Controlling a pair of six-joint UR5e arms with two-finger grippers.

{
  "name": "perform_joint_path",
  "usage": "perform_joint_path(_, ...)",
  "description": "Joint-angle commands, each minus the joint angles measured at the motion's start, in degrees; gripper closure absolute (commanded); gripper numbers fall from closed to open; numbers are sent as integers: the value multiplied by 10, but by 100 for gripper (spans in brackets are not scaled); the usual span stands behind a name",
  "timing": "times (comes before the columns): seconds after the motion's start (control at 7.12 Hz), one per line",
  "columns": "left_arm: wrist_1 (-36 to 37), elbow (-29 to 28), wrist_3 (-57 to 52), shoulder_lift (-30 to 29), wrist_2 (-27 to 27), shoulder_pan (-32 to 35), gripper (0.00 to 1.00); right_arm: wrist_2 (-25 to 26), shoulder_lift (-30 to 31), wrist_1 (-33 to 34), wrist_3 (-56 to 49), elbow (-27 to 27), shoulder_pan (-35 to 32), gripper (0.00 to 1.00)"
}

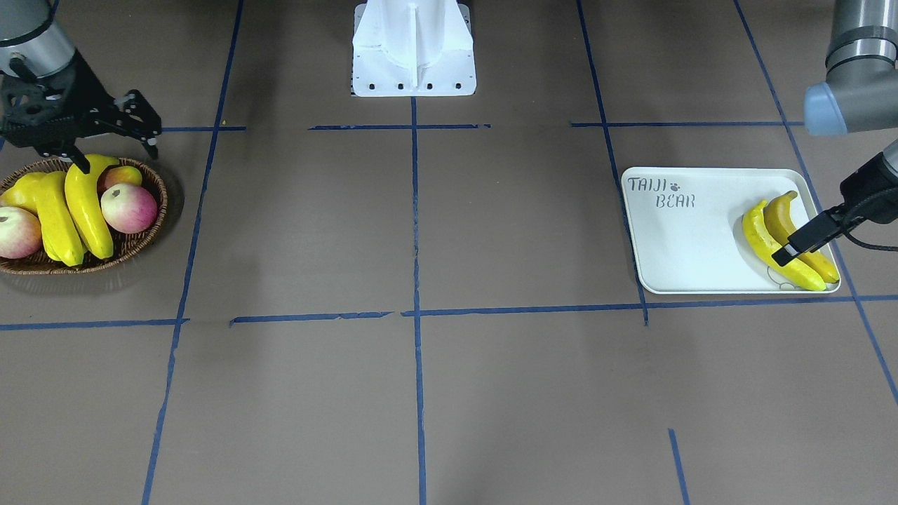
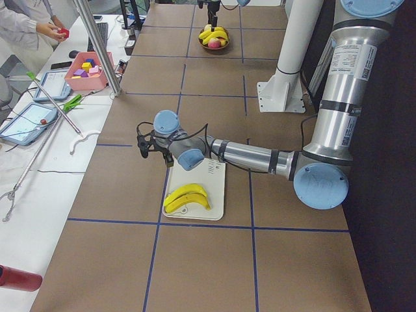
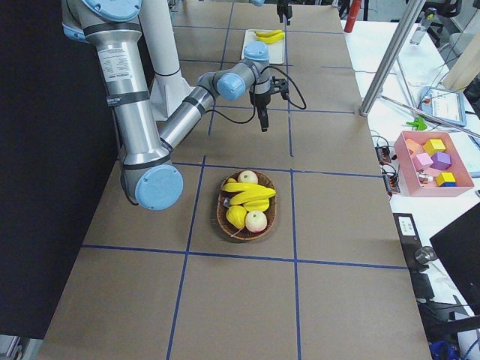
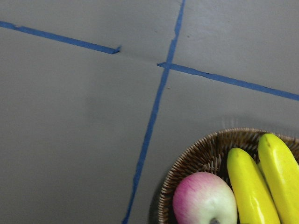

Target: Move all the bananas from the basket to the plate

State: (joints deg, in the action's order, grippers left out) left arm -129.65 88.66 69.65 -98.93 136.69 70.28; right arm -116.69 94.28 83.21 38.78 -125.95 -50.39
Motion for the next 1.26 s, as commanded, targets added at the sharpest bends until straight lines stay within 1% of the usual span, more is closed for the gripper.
perform_joint_path(0.0,0,5,1,-1,0,-1,0,0,101,-116,111,12,-5,6)
perform_joint_path(0.14,0,20,7,0,1,-1,0,1,121,-197,163,41,-5,8)
perform_joint_path(0.28,0,27,7,5,1,0,0,8,143,-289,195,85,-4,11)
perform_joint_path(0.42,0,27,7,3,2,0,0,22,144,-303,204,97,-2,13)
perform_joint_path(0.7,0,27,7,4,2,-1,0,23,141,-304,205,121,4,13)
perform_joint_path(0.84,0,27,7,4,2,-1,0,26,137,-304,206,125,14,14)
perform_joint_path(1.12,0,27,7,3,2,-1,0,51,136,-305,218,141,53,15)
